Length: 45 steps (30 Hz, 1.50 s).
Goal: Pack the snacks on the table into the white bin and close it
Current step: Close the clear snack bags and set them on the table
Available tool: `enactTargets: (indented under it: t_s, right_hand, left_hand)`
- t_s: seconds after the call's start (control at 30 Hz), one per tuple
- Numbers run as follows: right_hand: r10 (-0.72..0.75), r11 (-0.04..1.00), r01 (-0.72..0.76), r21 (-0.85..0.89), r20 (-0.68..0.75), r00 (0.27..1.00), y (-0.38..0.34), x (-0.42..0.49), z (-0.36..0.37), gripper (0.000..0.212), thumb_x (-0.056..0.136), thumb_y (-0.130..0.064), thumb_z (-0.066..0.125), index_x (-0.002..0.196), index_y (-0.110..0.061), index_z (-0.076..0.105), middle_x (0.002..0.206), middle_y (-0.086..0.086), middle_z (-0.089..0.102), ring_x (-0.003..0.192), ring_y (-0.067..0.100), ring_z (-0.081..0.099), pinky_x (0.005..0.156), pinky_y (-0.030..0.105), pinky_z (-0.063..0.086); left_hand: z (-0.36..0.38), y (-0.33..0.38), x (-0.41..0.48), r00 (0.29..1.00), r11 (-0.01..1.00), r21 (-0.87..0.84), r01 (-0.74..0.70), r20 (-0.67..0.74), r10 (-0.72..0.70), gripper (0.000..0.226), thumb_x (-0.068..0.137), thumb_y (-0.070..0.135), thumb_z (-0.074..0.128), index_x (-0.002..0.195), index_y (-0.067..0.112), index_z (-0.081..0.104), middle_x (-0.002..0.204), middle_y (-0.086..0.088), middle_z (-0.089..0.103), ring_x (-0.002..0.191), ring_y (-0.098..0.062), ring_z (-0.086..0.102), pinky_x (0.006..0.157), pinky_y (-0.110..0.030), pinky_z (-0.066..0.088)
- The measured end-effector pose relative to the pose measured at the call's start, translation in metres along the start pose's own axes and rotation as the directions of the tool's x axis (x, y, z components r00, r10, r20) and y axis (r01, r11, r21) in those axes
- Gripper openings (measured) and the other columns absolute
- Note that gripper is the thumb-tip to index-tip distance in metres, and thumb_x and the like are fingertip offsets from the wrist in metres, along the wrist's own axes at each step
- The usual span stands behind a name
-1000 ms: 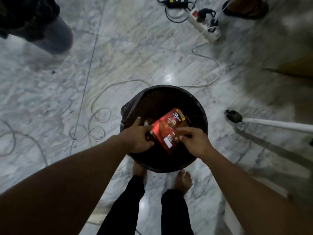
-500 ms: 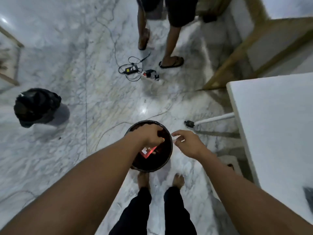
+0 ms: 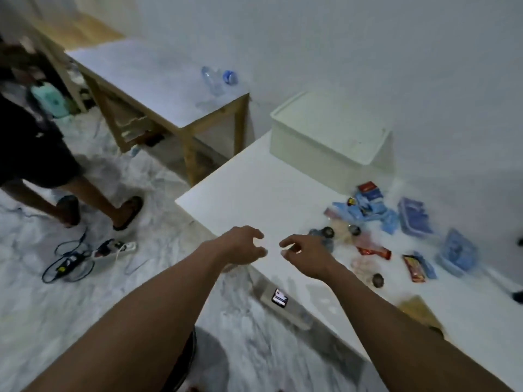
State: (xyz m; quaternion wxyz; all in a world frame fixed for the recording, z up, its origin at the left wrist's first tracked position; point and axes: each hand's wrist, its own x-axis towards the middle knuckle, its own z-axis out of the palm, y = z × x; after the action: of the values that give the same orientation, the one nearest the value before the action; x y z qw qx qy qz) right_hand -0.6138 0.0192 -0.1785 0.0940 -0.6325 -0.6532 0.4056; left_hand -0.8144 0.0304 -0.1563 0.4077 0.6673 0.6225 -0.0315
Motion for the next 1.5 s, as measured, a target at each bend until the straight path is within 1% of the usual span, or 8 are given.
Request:
enactTargets:
  t_s: [0.23,0.43,0.63,0.8,0.87,1.1,1.27,1.5]
  right_hand:
    - [0.167,0.985,-0.156,0.072,-0.193,0.967,0.115,-0.057,-0.109,0.012,0.088,-0.019,0.065,0.099,-0.024,0.067,0.089,-0.004,0.064,0.071,0.010,0.061,0.053,0.011,0.044]
    - [0.264,0.962,-0.236,0.136,-0.255,0.930,0.162,-0.055,-0.154,0.014,0.084,-0.022,0.066,0.098,-0.027,0.069,0.096,-0.002,0.069,0.092,0.021,0.068,0.084,0.035,0.055]
    - [0.288,0.952,-0.251,0.176,-0.238,0.927,0.172,-0.003,-0.167,0.027,0.087,-0.016,0.061,0.114,-0.016,0.065,0.094,-0.002,0.070,0.078,0.009,0.064,0.057,0.015,0.044]
    - [0.318,0.947,-0.299,0.115,-0.221,0.922,0.172,0.058,-0.171,0.033,0.090,-0.020,0.059,0.123,-0.014,0.061,0.125,0.007,0.062,0.111,0.024,0.060,0.094,0.035,0.050]
    - [0.354,0.934,-0.335,0.122,-0.202,0.913,0.174,0.081,-0.171,0.037,0.090,-0.022,0.059,0.126,-0.016,0.059,0.128,0.009,0.060,0.113,0.025,0.058,0.098,0.036,0.047]
    - [0.417,0.909,-0.412,0.069,-0.100,0.903,0.182,0.133,-0.161,0.041,0.084,-0.020,0.065,0.124,-0.016,0.059,0.123,0.007,0.060,0.107,0.023,0.061,0.090,0.032,0.050]
    - [0.427,0.903,-0.424,0.068,-0.040,0.903,0.186,0.149,-0.160,0.017,0.078,-0.005,0.064,0.077,-0.021,0.069,0.091,0.001,0.071,0.087,0.018,0.069,0.083,0.036,0.058]
    - [0.461,0.876,-0.473,-0.095,-0.123,0.879,0.200,0.152,-0.158,0.033,0.078,-0.022,0.069,0.109,-0.010,0.066,0.111,0.008,0.064,0.101,0.026,0.063,0.082,0.032,0.051]
  left_hand:
    - [0.049,0.132,0.027,0.983,0.976,0.122,-0.180,-0.008,0.182,0.049,0.092,0.038,0.060,0.138,0.022,0.052,0.139,-0.005,0.057,0.127,-0.026,0.052,0.106,-0.035,0.043]
    - [0.065,0.164,0.060,0.977,0.963,0.168,-0.213,0.013,0.214,0.040,0.088,0.029,0.060,0.128,0.025,0.059,0.130,-0.002,0.062,0.119,-0.026,0.056,0.097,-0.033,0.046]
    - [0.053,0.168,0.124,0.987,0.979,0.127,-0.157,0.001,0.158,0.054,0.091,0.038,0.060,0.142,0.024,0.049,0.145,-0.004,0.051,0.131,-0.022,0.049,0.106,-0.029,0.039]
    - [0.034,0.168,0.196,0.985,0.970,0.169,-0.175,0.022,0.174,0.059,0.091,0.040,0.062,0.145,0.022,0.044,0.145,-0.007,0.050,0.135,-0.023,0.045,0.110,-0.035,0.038]
    - [0.028,0.169,0.223,0.983,0.970,0.160,-0.182,0.020,0.181,0.060,0.091,0.038,0.063,0.145,0.020,0.042,0.145,-0.008,0.049,0.134,-0.024,0.045,0.109,-0.034,0.037]
    - [0.028,0.169,0.286,0.970,0.972,0.155,-0.175,0.197,0.143,0.060,0.086,0.038,0.072,0.138,0.018,0.050,0.135,-0.007,0.058,0.121,-0.022,0.056,0.101,-0.031,0.045]
    - [0.028,0.170,0.311,0.954,0.960,0.177,-0.216,0.247,0.169,0.036,0.083,0.034,0.076,0.115,0.022,0.065,0.129,-0.003,0.059,0.112,-0.020,0.057,0.090,-0.026,0.044]
    - [0.039,0.174,0.318,0.953,0.965,0.126,-0.229,0.229,0.196,0.055,0.080,0.030,0.080,0.129,0.017,0.057,0.126,-0.006,0.063,0.116,-0.023,0.059,0.098,-0.034,0.047]
